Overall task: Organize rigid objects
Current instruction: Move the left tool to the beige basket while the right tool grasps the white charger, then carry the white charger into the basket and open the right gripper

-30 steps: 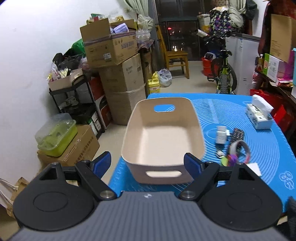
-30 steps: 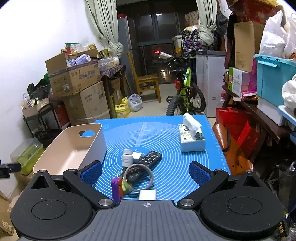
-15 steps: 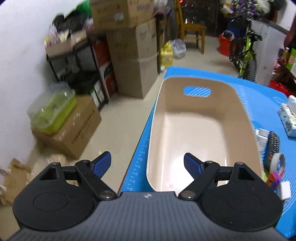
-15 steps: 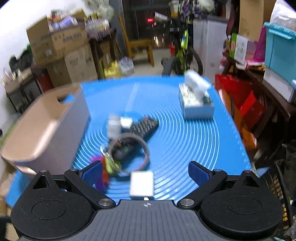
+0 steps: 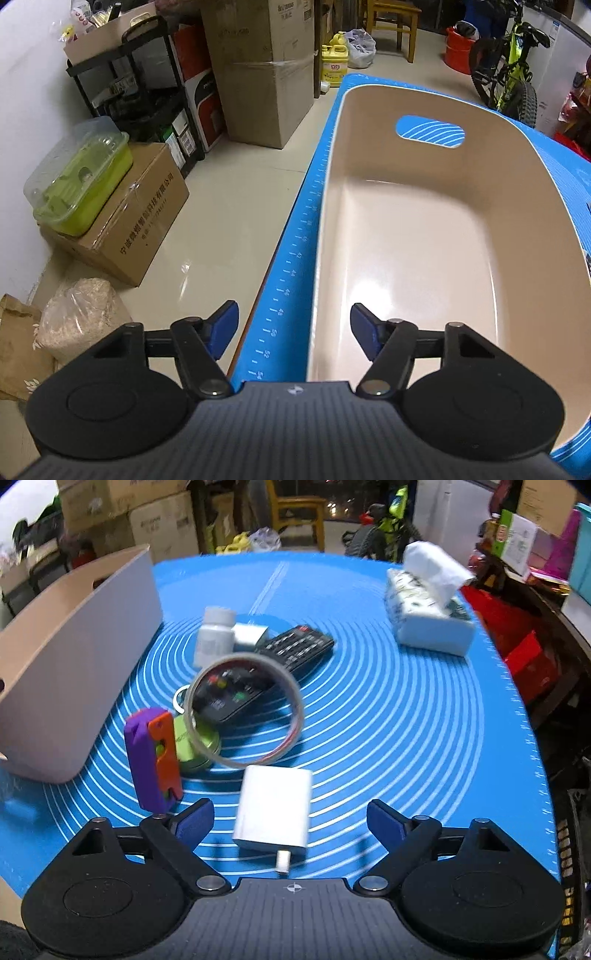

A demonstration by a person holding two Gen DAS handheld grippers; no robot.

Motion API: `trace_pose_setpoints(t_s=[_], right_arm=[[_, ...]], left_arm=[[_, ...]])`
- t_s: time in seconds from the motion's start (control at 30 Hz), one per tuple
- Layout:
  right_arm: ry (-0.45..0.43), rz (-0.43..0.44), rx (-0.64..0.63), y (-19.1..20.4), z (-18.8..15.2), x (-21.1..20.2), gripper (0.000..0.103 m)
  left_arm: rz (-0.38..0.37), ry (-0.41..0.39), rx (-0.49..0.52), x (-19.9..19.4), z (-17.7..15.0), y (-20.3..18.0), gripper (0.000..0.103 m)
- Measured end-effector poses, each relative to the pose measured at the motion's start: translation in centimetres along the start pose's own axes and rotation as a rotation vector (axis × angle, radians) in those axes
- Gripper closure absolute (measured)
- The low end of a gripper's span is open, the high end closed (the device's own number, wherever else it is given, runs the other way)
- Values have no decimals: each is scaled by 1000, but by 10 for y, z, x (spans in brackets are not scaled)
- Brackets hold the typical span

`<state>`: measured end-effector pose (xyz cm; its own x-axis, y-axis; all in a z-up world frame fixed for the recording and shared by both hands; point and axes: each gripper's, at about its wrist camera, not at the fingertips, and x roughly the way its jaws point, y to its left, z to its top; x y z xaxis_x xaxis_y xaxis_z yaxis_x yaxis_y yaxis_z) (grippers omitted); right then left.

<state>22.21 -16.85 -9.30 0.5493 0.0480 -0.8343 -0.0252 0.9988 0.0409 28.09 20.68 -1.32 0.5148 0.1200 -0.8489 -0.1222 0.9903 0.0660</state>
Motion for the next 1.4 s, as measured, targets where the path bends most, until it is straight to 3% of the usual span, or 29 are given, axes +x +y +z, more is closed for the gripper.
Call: trace_pose_setpoints(t_s=[0.2,0.4,0.67,0.73,0.87,1.1,1.4], right_arm=[[47,-14,-14,10,0,19,19],[37,-26,10,12,3,23,22],[32,-56,43,12,7,22,39],[27,-58,44,13,6,22,42],[22,-60,56,11,6,20,52],[17,-89,51,13,5,14,52],[-122,-123,61,16,28,-35,52]], left_arm=[[-20,19,-18,9,6,7,54],[-65,30,0,13,8,6,69],[-129,42,-4,16,8,10,85],[-148,45,-5,17,8,9,97],[-148,40,9,17,7,4,100],[-163,38,-3,19,6,8,100],[-163,38,-3,19,5,7,100]])
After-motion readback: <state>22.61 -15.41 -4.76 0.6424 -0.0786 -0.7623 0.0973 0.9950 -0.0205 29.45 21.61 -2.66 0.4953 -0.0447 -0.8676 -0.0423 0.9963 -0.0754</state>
